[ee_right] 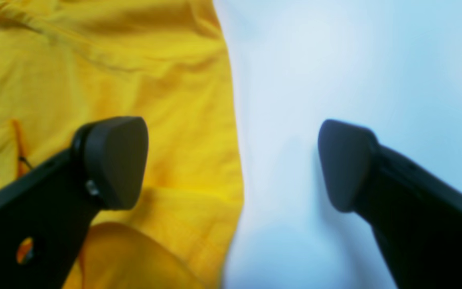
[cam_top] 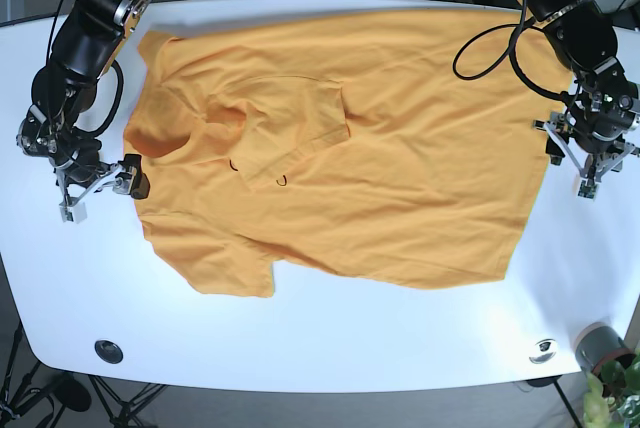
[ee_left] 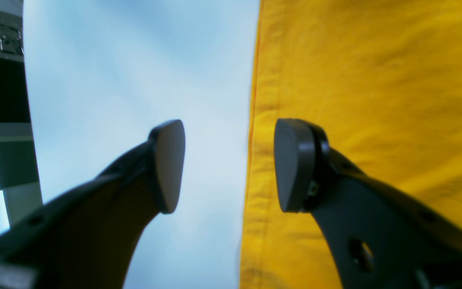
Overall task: Fold the T-shirt properly
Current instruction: 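Release the shirt and move both grippers to its side edges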
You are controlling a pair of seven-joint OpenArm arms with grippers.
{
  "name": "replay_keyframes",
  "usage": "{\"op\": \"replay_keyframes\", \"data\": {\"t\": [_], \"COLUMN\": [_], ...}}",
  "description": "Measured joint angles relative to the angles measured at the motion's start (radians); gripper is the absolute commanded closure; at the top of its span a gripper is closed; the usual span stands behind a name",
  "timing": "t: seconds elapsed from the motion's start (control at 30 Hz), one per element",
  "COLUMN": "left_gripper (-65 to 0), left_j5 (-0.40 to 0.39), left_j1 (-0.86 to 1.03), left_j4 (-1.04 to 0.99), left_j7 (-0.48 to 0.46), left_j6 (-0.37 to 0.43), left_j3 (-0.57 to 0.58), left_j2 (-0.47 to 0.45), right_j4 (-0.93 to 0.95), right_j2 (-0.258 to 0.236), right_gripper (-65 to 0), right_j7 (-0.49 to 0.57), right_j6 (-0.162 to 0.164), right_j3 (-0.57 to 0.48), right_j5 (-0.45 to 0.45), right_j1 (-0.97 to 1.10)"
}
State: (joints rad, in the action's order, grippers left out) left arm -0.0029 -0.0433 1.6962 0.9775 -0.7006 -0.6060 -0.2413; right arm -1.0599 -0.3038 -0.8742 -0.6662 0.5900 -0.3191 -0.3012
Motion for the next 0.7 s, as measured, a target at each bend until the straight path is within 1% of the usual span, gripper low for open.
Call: {"op": "replay_keyframes", "data": {"t": [0.13, 0.23, 0.3, 0.33, 0.4, 0.47, 0.53, 0.63, 0.7], "left_gripper": [-33.2, -33.2, -33.3, -33.3, -33.5, -33.6, -33.6, -33.6, -33.6], "left_j5": [0.002, 0.002, 0.002, 0.002, 0.003, 0.003, 0.003, 0.0, 0.003], "left_j1": [-0.024, -0.029, -0.026, -0.025, -0.03, -0.045, -0.066, -0.09, -0.101], "left_j4": [-0.004, -0.018, -0.04, -0.049, -0.061, -0.07, -0.083, -0.109, -0.121], "left_j7": [-0.002, -0.006, -0.005, -0.005, -0.011, -0.041, -0.054, -0.058, -0.056], "left_j6": [0.0, 0.0, 0.0, 0.0, 0.0, 0.0, 0.0, 0.0, 0.0], "left_j3": [0.001, 0.001, 0.001, 0.001, 0.001, 0.0, 0.0, 0.002, 0.002], "left_j2": [0.001, -0.001, 0.0, 0.0, 0.0, 0.0, -0.001, -0.003, -0.003], "right_j4": [0.047, 0.047, 0.045, 0.041, 0.023, -0.005, -0.042, -0.081, -0.083], "right_j2": [0.001, 0.005, 0.014, 0.02, 0.035, 0.053, 0.08, 0.114, 0.12], "right_gripper": [-65.0, -65.0, -65.0, -63.9, -57.7, -51.8, -47.9, -46.9, -46.6], "right_j7": [0.035, 0.033, 0.053, 0.062, 0.061, 0.049, 0.03, 0.024, 0.014], "right_j6": [-0.004, -0.003, -0.004, -0.004, -0.004, -0.003, -0.008, -0.007, -0.007], "right_j3": [0.0, 0.0, 0.001, 0.005, 0.005, 0.002, 0.0, 0.0, 0.0], "right_j5": [-0.012, -0.023, -0.03, -0.031, -0.037, -0.035, -0.04, -0.033, -0.033], "right_j1": [-0.002, 0.002, 0.016, 0.021, 0.031, 0.046, 0.066, 0.075, 0.072]}}
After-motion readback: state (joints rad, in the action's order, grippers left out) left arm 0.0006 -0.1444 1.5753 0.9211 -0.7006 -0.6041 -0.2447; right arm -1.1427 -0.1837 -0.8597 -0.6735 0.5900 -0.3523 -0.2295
